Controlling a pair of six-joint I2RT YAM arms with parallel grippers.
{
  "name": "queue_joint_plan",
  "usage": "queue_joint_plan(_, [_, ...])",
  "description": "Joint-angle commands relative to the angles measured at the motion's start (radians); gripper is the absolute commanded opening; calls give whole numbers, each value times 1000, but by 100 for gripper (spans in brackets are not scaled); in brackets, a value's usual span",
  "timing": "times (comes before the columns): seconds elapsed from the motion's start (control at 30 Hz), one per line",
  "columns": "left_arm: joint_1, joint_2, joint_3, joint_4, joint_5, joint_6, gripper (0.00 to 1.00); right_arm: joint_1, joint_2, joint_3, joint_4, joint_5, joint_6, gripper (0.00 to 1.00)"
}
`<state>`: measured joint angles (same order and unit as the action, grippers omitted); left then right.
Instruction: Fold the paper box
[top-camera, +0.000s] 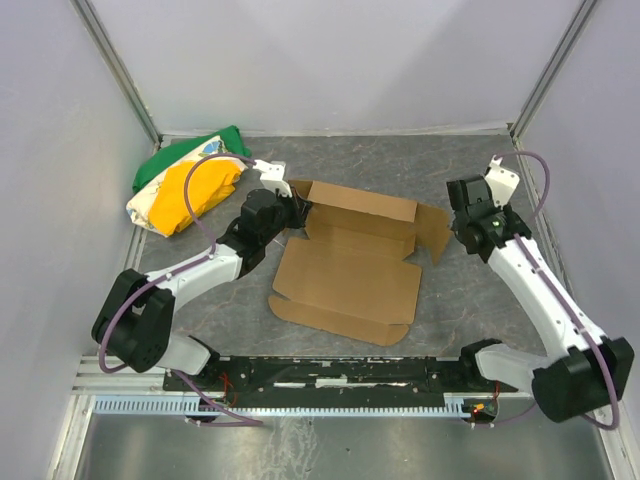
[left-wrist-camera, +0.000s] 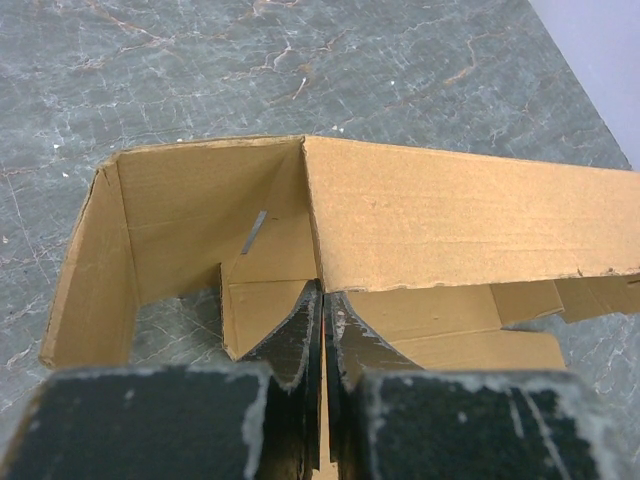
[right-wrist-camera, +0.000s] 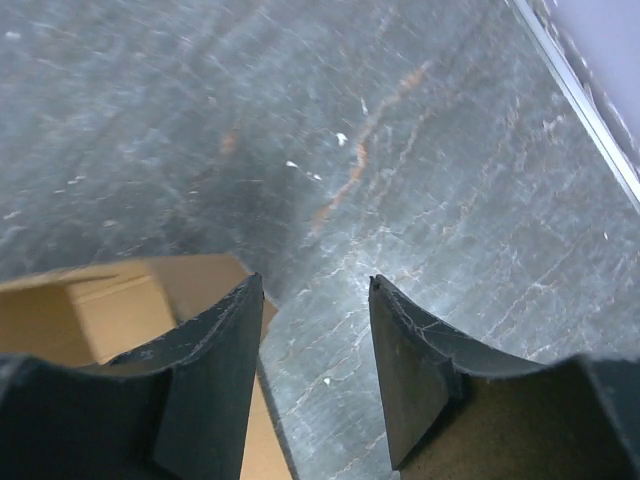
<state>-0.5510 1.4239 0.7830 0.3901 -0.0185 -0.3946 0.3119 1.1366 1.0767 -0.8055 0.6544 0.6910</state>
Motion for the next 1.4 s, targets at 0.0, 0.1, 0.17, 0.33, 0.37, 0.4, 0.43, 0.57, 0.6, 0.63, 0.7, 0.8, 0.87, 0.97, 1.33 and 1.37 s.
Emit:
queue_joint_plan(0.0, [-1,-20,17,-46,16,33,3,-89,-1,-16,124,-45,28,55])
queue_joint_plan(0.1, [-1,-3,46,-71,20,28,3,-146,60,29,135,-81,3,55])
queue_joint_plan(0.17, [-1,13,75,-97,20,24,3,-185,135,74,84,-128,-28,55])
queue_joint_plan(0.33, [-1,41,133,-127,31,27,3,-211,249,17,161,-241,-143,62])
queue_joint_plan(0.37, [-2,45,146,-140,32,32,3,-215,253,-18,207,-259,-162,64])
queue_joint_plan(0.4, [-2,48,159,-153,33,37,3,-222,250,-53,265,-277,-174,66])
queue_joint_plan(0.43, [-2,51,169,-160,34,43,3,-231,247,-88,313,-295,-175,66])
queue_joint_plan(0.57, [-2,59,191,-181,32,58,3,-265,250,-156,454,-377,-158,67])
queue_joint_plan(0.6, [-2,64,193,-184,31,60,3,-271,263,-154,458,-395,-156,66])
queue_joint_plan(0.63, [-3,68,196,-186,32,59,3,-273,274,-146,457,-409,-158,66])
queue_joint_plan(0.7, [-2,77,201,-189,33,56,3,-274,292,-134,466,-452,-171,65])
queue_joint_plan(0.8, [-2,90,210,-192,31,55,3,-274,290,-134,486,-512,-192,64])
queue_joint_plan(0.87, [-2,102,223,-200,29,59,3,-274,284,-133,491,-544,-207,63])
queue_joint_plan(0.97, [-2,111,238,-206,33,62,3,-274,268,-127,474,-584,-234,63])
queue_joint_plan(1.33, [-1,103,233,-209,29,69,3,-274,102,-220,398,-571,-325,62])
queue_joint_plan(1.37, [-1,105,232,-210,28,69,3,-275,101,-220,379,-550,-329,62])
